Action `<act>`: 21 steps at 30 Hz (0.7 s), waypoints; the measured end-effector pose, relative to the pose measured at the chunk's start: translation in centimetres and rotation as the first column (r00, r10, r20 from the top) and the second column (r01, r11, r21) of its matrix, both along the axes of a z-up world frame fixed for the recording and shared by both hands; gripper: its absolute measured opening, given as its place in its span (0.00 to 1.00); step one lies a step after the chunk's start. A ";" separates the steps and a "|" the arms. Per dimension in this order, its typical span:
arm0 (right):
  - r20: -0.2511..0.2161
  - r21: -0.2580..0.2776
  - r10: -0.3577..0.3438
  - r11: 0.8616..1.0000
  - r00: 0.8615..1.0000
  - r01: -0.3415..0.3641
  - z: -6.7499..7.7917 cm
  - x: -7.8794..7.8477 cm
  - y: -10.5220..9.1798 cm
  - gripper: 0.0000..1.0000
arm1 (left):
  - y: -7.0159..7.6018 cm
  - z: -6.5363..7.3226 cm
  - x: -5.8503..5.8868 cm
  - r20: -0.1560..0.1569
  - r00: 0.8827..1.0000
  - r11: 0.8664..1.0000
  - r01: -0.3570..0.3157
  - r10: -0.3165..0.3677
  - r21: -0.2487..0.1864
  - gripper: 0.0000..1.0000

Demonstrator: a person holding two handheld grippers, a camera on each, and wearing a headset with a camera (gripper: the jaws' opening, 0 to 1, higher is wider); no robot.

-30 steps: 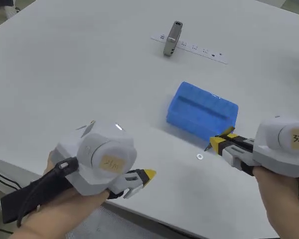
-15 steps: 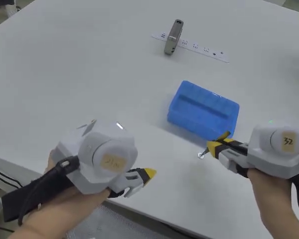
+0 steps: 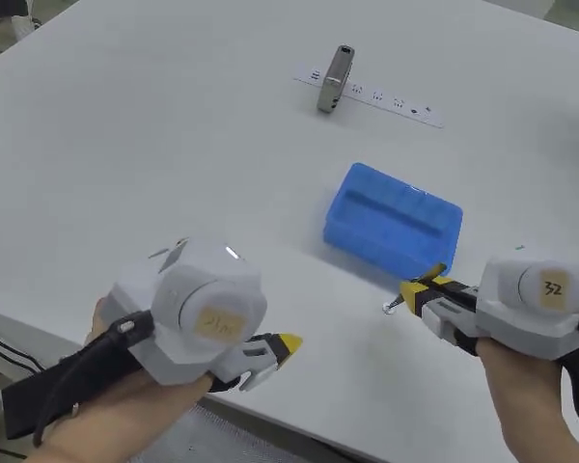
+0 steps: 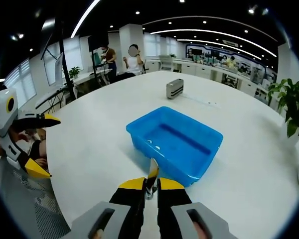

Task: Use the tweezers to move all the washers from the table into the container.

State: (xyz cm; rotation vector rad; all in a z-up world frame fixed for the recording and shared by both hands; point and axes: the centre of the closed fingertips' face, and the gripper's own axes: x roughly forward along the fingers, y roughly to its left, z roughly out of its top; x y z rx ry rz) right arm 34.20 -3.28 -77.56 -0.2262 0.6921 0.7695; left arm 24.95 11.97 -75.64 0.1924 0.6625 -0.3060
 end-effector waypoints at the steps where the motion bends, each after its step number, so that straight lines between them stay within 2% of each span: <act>1: 0.001 -0.001 0.000 1.000 1.000 0.000 0.0 0.0 0.0 0.05 | 0.0 0.0 0.0 0.000 1.000 1.000 0.001 -0.001 0.001 0.90; 12: 0.002 -0.013 0.002 1.000 1.000 -0.002 -0.2 0.2 0.1 0.05 | 0.1 -0.1 0.0 -0.002 1.000 1.000 -0.003 0.003 0.001 0.90; 21: 0.026 -0.022 0.013 1.000 1.000 -0.013 -0.3 -0.1 0.2 0.04 | 0.0 -0.2 0.0 -0.006 1.000 1.000 0.002 -0.002 0.006 0.90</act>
